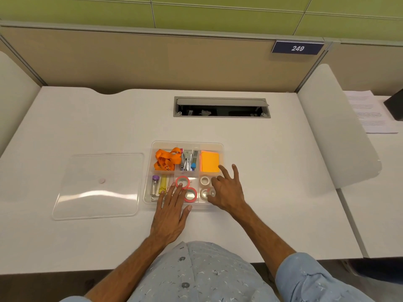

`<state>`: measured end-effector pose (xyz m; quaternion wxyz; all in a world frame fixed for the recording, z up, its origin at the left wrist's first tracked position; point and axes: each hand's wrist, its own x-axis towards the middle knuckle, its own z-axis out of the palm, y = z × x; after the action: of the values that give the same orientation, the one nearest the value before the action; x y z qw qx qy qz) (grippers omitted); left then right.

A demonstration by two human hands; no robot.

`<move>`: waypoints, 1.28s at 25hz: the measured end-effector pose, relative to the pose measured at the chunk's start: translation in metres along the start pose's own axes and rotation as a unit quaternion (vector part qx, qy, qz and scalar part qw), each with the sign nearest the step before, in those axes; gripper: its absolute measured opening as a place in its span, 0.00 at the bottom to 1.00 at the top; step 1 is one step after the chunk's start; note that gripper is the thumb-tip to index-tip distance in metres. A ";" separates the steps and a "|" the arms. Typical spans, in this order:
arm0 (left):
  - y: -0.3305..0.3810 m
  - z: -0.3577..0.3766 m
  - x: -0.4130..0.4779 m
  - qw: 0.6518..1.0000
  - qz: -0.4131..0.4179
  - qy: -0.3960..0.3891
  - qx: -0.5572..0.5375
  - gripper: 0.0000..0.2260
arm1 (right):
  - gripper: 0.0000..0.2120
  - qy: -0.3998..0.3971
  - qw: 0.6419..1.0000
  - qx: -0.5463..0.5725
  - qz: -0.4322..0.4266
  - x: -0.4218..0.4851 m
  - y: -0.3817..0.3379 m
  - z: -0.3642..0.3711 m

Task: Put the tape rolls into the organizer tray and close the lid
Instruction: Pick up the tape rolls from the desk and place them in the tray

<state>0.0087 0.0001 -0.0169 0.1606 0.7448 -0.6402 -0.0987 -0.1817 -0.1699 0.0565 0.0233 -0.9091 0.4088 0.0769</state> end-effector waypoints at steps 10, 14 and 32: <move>-0.004 0.003 0.000 1.000 0.004 -0.005 -0.008 0.32 | 0.27 0.008 0.999 0.025 0.036 -0.002 -0.022 0.004; -0.004 0.004 0.000 1.000 0.002 -0.009 -0.007 0.32 | 0.27 0.021 0.998 0.030 0.053 -0.010 -0.014 0.009; -0.002 -0.002 0.000 1.000 0.006 -0.009 0.007 0.31 | 0.12 0.011 0.993 0.114 0.024 -0.008 -0.016 0.010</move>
<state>0.0116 0.0007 -0.0156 0.1496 0.7408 -0.6472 -0.1000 -0.1765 -0.1520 0.0472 0.1205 -0.8914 0.4365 0.0199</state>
